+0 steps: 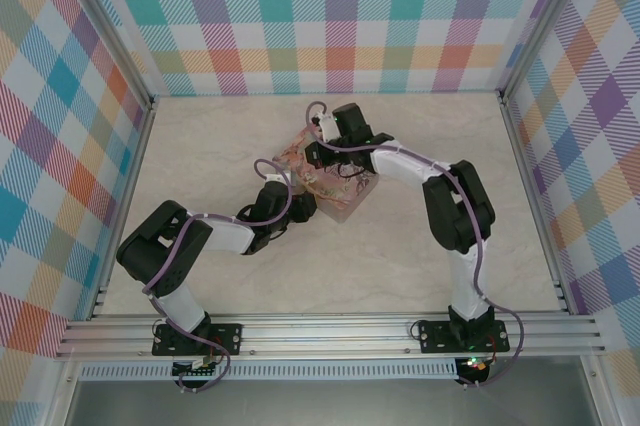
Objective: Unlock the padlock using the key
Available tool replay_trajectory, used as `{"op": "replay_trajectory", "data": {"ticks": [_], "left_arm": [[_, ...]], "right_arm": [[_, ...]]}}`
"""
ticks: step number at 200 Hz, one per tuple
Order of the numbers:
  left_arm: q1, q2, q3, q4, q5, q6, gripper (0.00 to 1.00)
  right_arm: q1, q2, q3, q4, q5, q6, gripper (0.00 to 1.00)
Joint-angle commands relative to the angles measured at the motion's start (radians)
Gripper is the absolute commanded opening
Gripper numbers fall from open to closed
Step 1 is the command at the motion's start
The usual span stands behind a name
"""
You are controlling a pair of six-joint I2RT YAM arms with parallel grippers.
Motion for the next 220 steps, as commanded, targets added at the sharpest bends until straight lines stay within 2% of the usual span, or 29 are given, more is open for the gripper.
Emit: {"op": "replay_trajectory", "data": {"ticks": [1, 54, 192, 220], "left_arm": [[0.007, -0.012, 0.008, 0.044, 0.006, 0.017, 0.42], [0.007, -0.013, 0.005, 0.045, 0.001, 0.021, 0.42], [0.007, -0.035, -0.021, 0.036, 0.004, 0.033, 0.43], [0.007, -0.045, -0.025, 0.027, 0.005, 0.04, 0.43]], "right_arm": [[0.015, 0.05, 0.076, -0.086, 0.009, -0.021, 0.06], [0.038, 0.095, 0.108, -0.161, 0.011, -0.053, 0.07], [0.07, 0.077, 0.012, -0.171, -0.024, -0.074, 0.07], [0.055, 0.055, 0.008, -0.124, -0.076, -0.039, 0.07]]}}
